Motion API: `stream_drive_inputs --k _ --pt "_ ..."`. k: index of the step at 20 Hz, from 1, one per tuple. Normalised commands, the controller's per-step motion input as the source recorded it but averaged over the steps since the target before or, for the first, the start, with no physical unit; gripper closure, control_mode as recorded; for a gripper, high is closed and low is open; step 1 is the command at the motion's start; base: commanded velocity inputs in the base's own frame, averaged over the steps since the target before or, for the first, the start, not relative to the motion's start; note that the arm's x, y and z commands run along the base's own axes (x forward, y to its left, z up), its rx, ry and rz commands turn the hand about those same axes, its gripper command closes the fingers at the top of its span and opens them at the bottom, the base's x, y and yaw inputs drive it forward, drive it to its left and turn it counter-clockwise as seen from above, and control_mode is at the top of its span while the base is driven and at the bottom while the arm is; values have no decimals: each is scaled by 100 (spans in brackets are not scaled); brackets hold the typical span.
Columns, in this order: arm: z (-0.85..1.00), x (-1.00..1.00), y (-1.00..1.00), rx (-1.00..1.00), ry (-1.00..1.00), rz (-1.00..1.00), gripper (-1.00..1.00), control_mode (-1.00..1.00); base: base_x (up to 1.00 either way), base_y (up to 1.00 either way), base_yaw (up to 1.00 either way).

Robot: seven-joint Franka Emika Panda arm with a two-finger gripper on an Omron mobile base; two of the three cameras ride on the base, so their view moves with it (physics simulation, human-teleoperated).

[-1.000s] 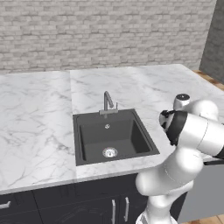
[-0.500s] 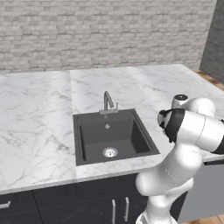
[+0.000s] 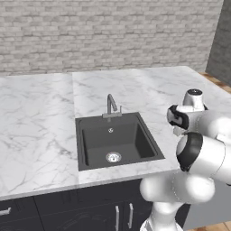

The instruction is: Pick the lemon from the sink and place it in the bowl. Then pick the bowl and place it in the microwave. Then close the microwave door and press the start button.

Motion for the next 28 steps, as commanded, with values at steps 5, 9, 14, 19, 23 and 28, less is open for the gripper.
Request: stream_drive_inputs --k 5,9,14,19,23,28 --pt "94 -65 53 -3 -3 18 100 -100 0 0 0" --pt "100 -51 73 -5 0 28 100 -100 0 0 0" --pt "98 -30 70 -8 0 34 100 -100 0 0 0" --pt "70 -28 45 -11 -2 30 100 -100 0 0 0" --pt "12 -38 20 -3 -14 14 100 -100 0 0 0" --pt "0 -16 28 -4 -26 11 100 -100 0 0 0"
